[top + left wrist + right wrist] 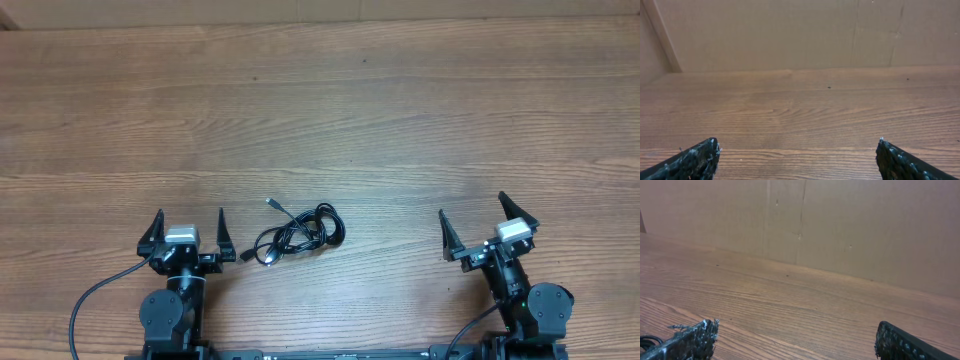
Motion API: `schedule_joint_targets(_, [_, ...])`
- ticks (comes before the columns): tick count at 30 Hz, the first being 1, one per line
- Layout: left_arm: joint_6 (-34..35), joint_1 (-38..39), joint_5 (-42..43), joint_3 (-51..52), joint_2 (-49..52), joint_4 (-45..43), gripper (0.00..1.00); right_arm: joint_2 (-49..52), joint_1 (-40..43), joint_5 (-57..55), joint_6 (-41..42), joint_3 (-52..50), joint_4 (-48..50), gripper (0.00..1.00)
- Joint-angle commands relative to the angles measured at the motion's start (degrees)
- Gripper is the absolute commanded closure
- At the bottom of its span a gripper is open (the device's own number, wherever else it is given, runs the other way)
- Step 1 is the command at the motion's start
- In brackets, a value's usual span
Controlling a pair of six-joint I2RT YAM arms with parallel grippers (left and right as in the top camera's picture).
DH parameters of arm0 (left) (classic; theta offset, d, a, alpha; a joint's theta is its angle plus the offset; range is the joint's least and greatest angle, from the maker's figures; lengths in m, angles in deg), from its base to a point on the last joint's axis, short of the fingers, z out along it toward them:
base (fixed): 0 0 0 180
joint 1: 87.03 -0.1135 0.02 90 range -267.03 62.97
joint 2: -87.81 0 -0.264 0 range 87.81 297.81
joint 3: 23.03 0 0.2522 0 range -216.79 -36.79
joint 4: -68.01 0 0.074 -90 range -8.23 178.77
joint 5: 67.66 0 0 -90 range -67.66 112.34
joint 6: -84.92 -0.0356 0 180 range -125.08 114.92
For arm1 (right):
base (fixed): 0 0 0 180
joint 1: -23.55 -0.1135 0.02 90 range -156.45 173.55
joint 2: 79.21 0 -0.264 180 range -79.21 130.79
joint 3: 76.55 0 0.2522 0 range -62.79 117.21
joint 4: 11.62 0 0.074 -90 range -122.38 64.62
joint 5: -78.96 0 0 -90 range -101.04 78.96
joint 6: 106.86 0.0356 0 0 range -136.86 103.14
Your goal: Untangle cables
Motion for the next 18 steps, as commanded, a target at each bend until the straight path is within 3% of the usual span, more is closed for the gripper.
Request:
schedule_joint_targets(1, [2.0,0.3,1.9,-26.3,8.6,25.9,0.01,-0.7,0.2,0.1,-0.2,-0.6,0.3,0.0])
schedule_joint_targets(18, [2.0,0.3,4.4,-26.4,11.9,25.6,0.0,-0.7,0.2,0.1,-0.2,-0.6,0.3,0.0])
